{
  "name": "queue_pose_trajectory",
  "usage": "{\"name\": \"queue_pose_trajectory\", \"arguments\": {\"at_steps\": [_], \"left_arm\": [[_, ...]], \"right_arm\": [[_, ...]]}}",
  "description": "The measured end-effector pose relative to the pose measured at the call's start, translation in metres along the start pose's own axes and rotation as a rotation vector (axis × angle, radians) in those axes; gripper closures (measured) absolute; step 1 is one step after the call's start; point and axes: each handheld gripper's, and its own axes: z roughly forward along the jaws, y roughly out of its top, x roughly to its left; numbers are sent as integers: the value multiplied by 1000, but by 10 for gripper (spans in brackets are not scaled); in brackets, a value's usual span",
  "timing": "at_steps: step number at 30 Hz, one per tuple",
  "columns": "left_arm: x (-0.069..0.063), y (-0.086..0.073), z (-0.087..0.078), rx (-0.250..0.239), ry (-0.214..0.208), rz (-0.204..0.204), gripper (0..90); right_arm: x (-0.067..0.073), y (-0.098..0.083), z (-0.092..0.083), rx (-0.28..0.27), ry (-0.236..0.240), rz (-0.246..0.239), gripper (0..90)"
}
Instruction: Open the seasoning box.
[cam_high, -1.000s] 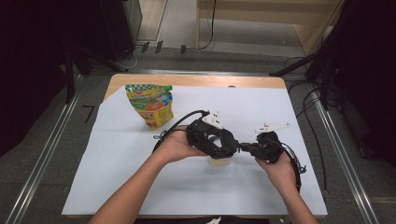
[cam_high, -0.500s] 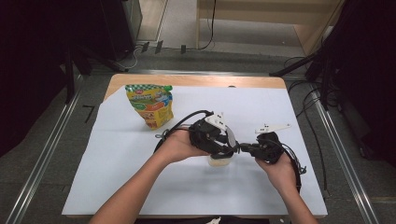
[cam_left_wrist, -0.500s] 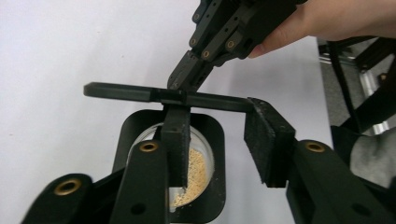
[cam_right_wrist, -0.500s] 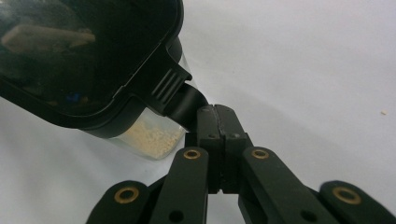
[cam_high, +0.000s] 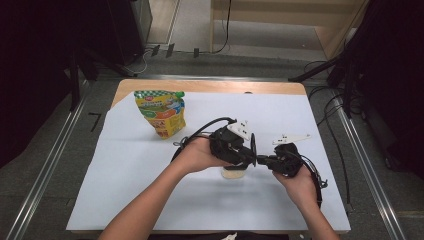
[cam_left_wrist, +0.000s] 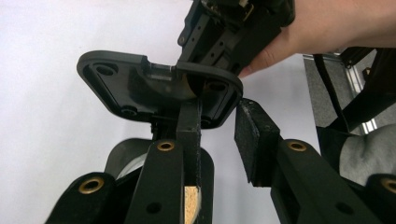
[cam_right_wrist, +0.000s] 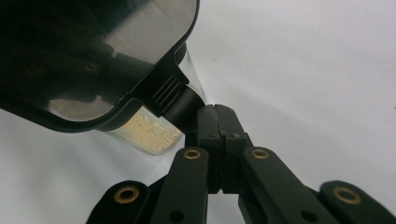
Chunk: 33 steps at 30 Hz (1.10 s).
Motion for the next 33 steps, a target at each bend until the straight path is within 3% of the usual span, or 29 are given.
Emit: {"name": "queue_pose_trajectory", "arguments": {"at_steps": [18,21,25,33], "left_arm": [[5,1,16,11,-42,-32,736],[6,-2,17,-7,-48,-44,737],[5,-3,18,4,-57,-42,802],[6,-4,17,0,-67,-63,810]], "right_arm": [[3,-2,0,1,-16,6,900],[4,-2,0,2,-29,0,900],[3,-3,0,4,-25,0,900],[3,-3,1,1,-21,4,900]]}}
